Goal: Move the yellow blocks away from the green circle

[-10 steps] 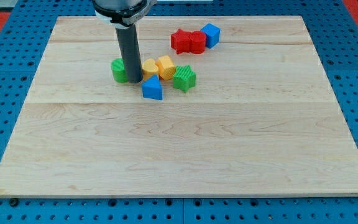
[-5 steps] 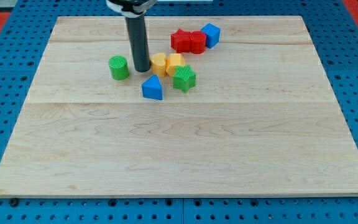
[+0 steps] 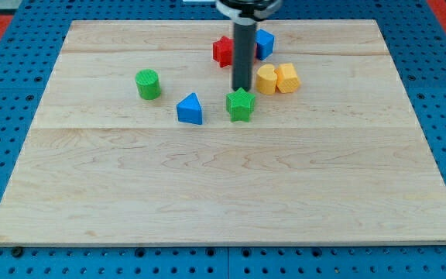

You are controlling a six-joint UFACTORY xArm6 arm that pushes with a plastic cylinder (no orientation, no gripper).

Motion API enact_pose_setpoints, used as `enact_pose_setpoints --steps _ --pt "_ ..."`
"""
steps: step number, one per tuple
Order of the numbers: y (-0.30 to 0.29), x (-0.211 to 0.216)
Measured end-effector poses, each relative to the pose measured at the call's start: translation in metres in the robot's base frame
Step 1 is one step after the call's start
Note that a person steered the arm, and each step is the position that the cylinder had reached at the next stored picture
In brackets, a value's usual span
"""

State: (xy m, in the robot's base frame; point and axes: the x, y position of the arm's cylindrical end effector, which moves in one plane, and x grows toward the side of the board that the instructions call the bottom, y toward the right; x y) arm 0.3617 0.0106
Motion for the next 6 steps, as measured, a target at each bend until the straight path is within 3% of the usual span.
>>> enact_pose_setpoints --steps 1,3,6 --pt "-0.003 -0.003" --pt "0.059 -0.017" --pt "0.096 -0.016"
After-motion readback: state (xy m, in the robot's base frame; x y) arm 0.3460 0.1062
